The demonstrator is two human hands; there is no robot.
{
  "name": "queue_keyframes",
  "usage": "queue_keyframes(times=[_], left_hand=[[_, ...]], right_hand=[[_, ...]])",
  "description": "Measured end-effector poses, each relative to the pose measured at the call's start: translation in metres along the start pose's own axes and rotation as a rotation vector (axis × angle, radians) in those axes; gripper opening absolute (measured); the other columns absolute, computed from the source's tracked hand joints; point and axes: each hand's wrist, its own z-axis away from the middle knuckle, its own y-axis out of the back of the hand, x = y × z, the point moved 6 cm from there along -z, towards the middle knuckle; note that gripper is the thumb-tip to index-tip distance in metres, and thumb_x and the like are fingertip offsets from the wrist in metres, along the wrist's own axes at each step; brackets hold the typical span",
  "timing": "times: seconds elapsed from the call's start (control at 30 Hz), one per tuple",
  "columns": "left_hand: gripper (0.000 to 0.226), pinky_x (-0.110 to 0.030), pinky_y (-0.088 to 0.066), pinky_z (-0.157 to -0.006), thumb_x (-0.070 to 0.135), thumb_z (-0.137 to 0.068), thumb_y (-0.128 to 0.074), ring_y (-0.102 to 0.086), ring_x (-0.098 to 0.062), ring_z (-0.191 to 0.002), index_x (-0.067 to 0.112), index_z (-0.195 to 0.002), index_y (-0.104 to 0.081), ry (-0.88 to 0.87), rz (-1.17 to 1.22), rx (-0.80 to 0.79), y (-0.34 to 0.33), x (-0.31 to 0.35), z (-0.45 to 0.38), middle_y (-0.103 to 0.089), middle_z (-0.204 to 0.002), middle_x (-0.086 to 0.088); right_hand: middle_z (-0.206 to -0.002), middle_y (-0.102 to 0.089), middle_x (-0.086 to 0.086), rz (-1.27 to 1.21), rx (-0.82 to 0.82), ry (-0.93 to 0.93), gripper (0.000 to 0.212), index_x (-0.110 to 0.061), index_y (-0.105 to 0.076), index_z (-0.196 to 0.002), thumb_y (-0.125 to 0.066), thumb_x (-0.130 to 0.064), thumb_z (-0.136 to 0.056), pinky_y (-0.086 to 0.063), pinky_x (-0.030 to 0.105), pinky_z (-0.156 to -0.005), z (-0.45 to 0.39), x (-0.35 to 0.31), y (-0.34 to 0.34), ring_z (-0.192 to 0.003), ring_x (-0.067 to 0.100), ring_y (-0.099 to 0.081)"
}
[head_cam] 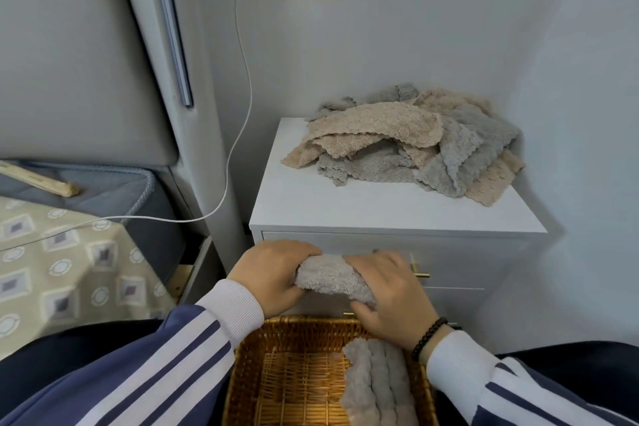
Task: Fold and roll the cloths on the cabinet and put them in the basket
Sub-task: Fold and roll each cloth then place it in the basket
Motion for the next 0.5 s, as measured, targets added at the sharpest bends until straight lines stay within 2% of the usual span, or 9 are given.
queue_keyframes(times=[0.07, 0.13, 0.2, 0.27, 0.33, 0.43, 0.5], left_hand=[[0.03, -0.029, -0.052, -0.075, 0.045, -0.084, -0.058, -0.064, -0.015, -0.091, 0.031, -0.11, -0.056, 0.278, 0.059, -0.172, -0.017, -0.01, 0.005, -0.067, -0.099, 0.011], [0.035, -0.03, -0.052, -0.078, 0.051, -0.086, -0.056, -0.063, -0.015, -0.09, 0.029, -0.112, -0.048, 0.566, 0.144, -0.337, -0.044, -0.023, 0.017, -0.064, -0.099, 0.009], [0.038, -0.029, -0.052, -0.08, 0.052, -0.09, -0.053, -0.063, -0.016, -0.089, 0.023, -0.115, -0.049, 0.769, 0.273, -0.426, -0.073, -0.028, 0.032, -0.064, -0.102, 0.003], [0.032, -0.03, -0.054, -0.077, 0.047, -0.092, -0.051, -0.068, -0.019, -0.083, 0.017, -0.104, -0.057, 0.853, 0.353, -0.513, -0.104, -0.026, 0.044, -0.07, -0.098, -0.004], [0.032, -0.029, -0.054, -0.071, 0.043, -0.092, -0.05, -0.071, -0.021, -0.076, 0.014, -0.091, -0.063, 0.901, 0.447, -0.596, -0.133, -0.019, 0.054, -0.074, -0.087, -0.008], [0.034, -0.026, -0.054, -0.063, 0.035, -0.095, -0.048, -0.072, -0.021, -0.07, 0.006, -0.099, -0.065, 1.046, 0.536, -0.666, -0.157, -0.02, 0.069, -0.074, -0.087, -0.011], [0.037, -0.026, -0.054, -0.061, 0.035, -0.096, -0.047, -0.07, -0.018, -0.066, 0.003, -0.109, -0.061, 1.151, 0.577, -0.712, -0.167, -0.023, 0.08, -0.073, -0.092, -0.011]], right_hand=[[-0.097, -0.067, 0.0, -0.117, -0.093, -0.208, 0.045, -0.012, -0.063, -0.115, -0.057, -0.028, -0.073, -0.046, 0.026, -0.082, 0.012, 0.004, -0.016, -0.089, 0.017, -0.06], [-0.091, -0.065, -0.005, -0.262, -0.21, -0.496, 0.034, -0.02, -0.06, -0.111, -0.056, -0.032, -0.08, -0.049, 0.026, -0.071, 0.029, 0.011, -0.036, -0.082, 0.015, -0.061], [-0.087, -0.064, -0.011, -0.428, -0.269, -0.778, 0.023, -0.027, -0.057, -0.107, -0.058, -0.032, -0.085, -0.052, 0.029, -0.068, 0.052, 0.012, -0.056, -0.078, 0.01, -0.061], [-0.086, -0.064, -0.013, -0.494, -0.295, -1.009, 0.02, -0.031, -0.057, -0.106, -0.058, -0.031, -0.086, -0.052, 0.026, -0.069, 0.078, 0.007, -0.071, -0.078, 0.006, -0.06], [-0.083, -0.06, -0.012, -0.454, -0.344, -1.192, 0.016, -0.031, -0.057, -0.102, -0.055, -0.03, -0.086, -0.047, 0.023, -0.066, 0.103, 0.002, -0.086, -0.078, 0.009, -0.058], [-0.087, -0.058, -0.01, -0.458, -0.423, -1.322, 0.012, -0.028, -0.056, -0.099, -0.051, -0.027, -0.089, -0.049, 0.026, -0.077, 0.132, -0.005, -0.114, -0.083, 0.011, -0.057], [-0.091, -0.062, -0.008, -0.457, -0.493, -1.355, 0.014, -0.025, -0.057, -0.1, -0.048, -0.027, -0.09, -0.049, 0.026, -0.077, 0.143, -0.007, -0.129, -0.085, 0.013, -0.058]])
